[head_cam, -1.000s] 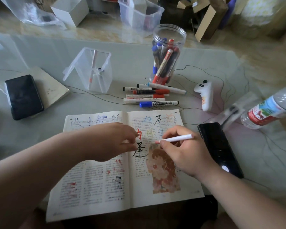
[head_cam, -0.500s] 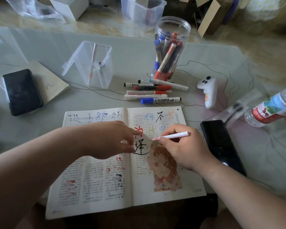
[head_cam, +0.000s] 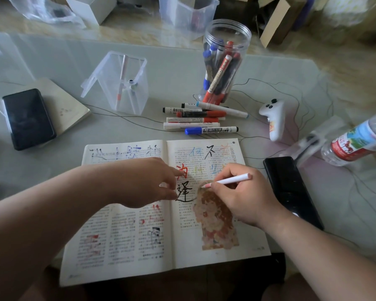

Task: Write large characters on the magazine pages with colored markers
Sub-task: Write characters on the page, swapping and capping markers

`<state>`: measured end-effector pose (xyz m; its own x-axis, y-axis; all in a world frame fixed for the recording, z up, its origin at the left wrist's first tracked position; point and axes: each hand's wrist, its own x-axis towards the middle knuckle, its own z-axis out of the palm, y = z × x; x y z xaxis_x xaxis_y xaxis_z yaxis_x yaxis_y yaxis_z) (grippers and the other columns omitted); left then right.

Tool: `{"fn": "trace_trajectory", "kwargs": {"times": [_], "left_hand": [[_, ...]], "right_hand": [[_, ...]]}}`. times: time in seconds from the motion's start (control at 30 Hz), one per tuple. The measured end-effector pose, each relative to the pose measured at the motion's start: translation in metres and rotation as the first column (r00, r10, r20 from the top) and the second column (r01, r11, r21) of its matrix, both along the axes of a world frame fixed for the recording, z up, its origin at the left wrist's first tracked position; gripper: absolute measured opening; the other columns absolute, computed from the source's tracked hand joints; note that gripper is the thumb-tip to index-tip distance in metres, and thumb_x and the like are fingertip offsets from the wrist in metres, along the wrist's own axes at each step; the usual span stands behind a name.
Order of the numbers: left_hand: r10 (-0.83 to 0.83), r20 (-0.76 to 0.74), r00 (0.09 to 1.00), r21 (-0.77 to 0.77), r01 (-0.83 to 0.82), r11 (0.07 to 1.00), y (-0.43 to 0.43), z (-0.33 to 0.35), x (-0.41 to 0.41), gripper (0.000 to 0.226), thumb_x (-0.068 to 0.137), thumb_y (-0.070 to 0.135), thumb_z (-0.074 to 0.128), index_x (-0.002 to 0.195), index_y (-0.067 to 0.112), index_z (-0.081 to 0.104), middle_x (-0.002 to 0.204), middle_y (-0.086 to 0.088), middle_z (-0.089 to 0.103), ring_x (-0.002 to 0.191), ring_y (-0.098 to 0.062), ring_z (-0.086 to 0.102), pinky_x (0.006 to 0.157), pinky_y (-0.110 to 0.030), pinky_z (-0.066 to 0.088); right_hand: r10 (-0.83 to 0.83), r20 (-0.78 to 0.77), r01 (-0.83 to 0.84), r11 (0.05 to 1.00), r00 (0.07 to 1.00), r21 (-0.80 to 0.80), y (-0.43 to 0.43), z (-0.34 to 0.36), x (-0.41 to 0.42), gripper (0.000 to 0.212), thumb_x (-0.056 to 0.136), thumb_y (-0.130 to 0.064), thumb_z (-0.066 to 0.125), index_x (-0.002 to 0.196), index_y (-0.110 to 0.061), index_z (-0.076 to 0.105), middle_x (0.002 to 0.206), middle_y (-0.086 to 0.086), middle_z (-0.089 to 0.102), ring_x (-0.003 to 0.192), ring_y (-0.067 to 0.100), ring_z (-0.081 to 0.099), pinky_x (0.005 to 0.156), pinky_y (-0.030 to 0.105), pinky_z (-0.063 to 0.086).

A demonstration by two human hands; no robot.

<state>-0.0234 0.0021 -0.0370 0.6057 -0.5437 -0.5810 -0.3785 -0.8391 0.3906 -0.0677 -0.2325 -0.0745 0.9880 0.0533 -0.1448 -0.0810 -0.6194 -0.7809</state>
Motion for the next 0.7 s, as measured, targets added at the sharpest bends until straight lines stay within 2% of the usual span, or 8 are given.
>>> {"fn": "trace_trajectory", "kwargs": {"times": [0.07, 0.2, 0.3, 0.4, 0.5, 0.57, 0.63, 0.7], "left_hand": [[0.007, -0.003, 1.0, -0.002, -0.007, 1.0, -0.0006, 0.0008, -0.0002, 0.024, 0.099, 0.049, 0.053, 0.097, 0.032, 0.069, 0.152, 0.035, 0.033, 0.136, 0.002, 0.035, 0.116, -0.03, 0.028], [0.002, -0.001, 1.0, 0.001, -0.002, 1.0, -0.0015, 0.0019, -0.0008, 0.022, 0.1, 0.049, 0.053, 0.094, 0.034, 0.067, 0.153, 0.034, 0.033, 0.136, 0.001, 0.036, 0.117, -0.031, 0.028], [0.0, -0.003, 1.0, 0.005, 0.0, 1.0, -0.0025, 0.0034, -0.0017, 0.02, 0.1, 0.05, 0.052, 0.09, 0.037, 0.063, 0.153, 0.034, 0.032, 0.136, 0.001, 0.036, 0.116, -0.032, 0.029], [0.007, -0.003, 1.0, 0.008, -0.007, 1.0, -0.003, 0.0048, -0.0023, 0.018, 0.1, 0.05, 0.052, 0.087, 0.04, 0.06, 0.154, 0.034, 0.032, 0.136, -0.001, 0.036, 0.117, -0.035, 0.029], [-0.001, 0.002, 1.0, 0.01, 0.001, 1.0, -0.0033, 0.0049, -0.0021, 0.02, 0.1, 0.05, 0.051, 0.086, 0.039, 0.059, 0.153, 0.035, 0.032, 0.137, 0.0, 0.034, 0.118, -0.034, 0.028], [0.002, 0.003, 1.0, 0.011, -0.002, 1.0, -0.0035, 0.0049, -0.0021, 0.021, 0.1, 0.049, 0.051, 0.083, 0.039, 0.058, 0.153, 0.035, 0.032, 0.137, 0.0, 0.035, 0.117, -0.034, 0.028], [0.0, 0.013, 1.0, 0.008, 0.0, 1.0, -0.0034, 0.0048, -0.0025, 0.022, 0.1, 0.05, 0.052, 0.083, 0.038, 0.058, 0.153, 0.034, 0.033, 0.136, 0.0, 0.036, 0.117, -0.034, 0.029], [0.022, 0.02, 1.0, -0.01, -0.021, 1.0, -0.0033, 0.0041, -0.0027, 0.02, 0.099, 0.05, 0.053, 0.085, 0.037, 0.061, 0.152, 0.034, 0.036, 0.135, -0.001, 0.039, 0.116, -0.034, 0.031]], "right_hand": [[0.01, 0.008, -0.01, 1.0, 1.0, -0.004, 0.0002, 0.0009, -0.0003, 0.02, 0.083, -0.024, 0.081, 0.07, -0.017, 0.068, 0.061, -0.012, 0.062, 0.055, 0.003, 0.053, 0.049, 0.011, 0.036], [-0.003, 0.002, 0.003, 1.0, 1.0, -0.005, 0.0016, 0.0024, -0.0008, 0.019, 0.084, -0.02, 0.078, 0.069, -0.017, 0.067, 0.057, -0.018, 0.06, 0.055, 0.002, 0.054, 0.048, 0.012, 0.036], [-0.008, -0.001, 0.008, 1.0, 1.0, -0.014, 0.0007, 0.0022, -0.0003, 0.019, 0.083, -0.016, 0.077, 0.067, -0.016, 0.065, 0.062, -0.009, 0.066, 0.058, 0.006, 0.059, 0.048, 0.015, 0.037], [0.025, -0.037, -0.026, 0.999, 0.999, -0.038, -0.0002, 0.0016, 0.0004, 0.019, 0.081, -0.013, 0.071, 0.065, -0.015, 0.061, 0.068, 0.001, 0.069, 0.069, 0.015, 0.065, 0.053, 0.026, 0.046], [0.047, -0.054, -0.051, 0.997, 0.997, -0.061, -0.001, 0.0005, 0.0017, 0.02, 0.081, -0.013, 0.072, 0.064, -0.014, 0.06, 0.066, 0.002, 0.065, 0.063, 0.013, 0.057, 0.049, 0.018, 0.039], [0.067, -0.066, -0.071, 0.996, 0.996, -0.061, -0.0012, 0.0002, 0.0027, 0.021, 0.082, -0.017, 0.075, 0.066, -0.015, 0.061, 0.066, 0.0, 0.064, 0.059, 0.01, 0.054, 0.049, 0.018, 0.038], [0.094, -0.076, -0.096, 0.995, 0.993, -0.022, -0.0004, 0.0026, 0.0031, 0.02, 0.084, -0.023, 0.079, 0.07, -0.017, 0.065, 0.068, -0.003, 0.065, 0.06, 0.006, 0.054, 0.051, 0.016, 0.04], [0.066, -0.072, -0.059, 0.994, 0.995, 0.095, -0.0005, 0.0066, 0.0051, 0.017, 0.082, -0.023, 0.081, 0.072, -0.015, 0.07, 0.07, -0.002, 0.069, 0.063, 0.007, 0.059, 0.057, 0.022, 0.046]]}}
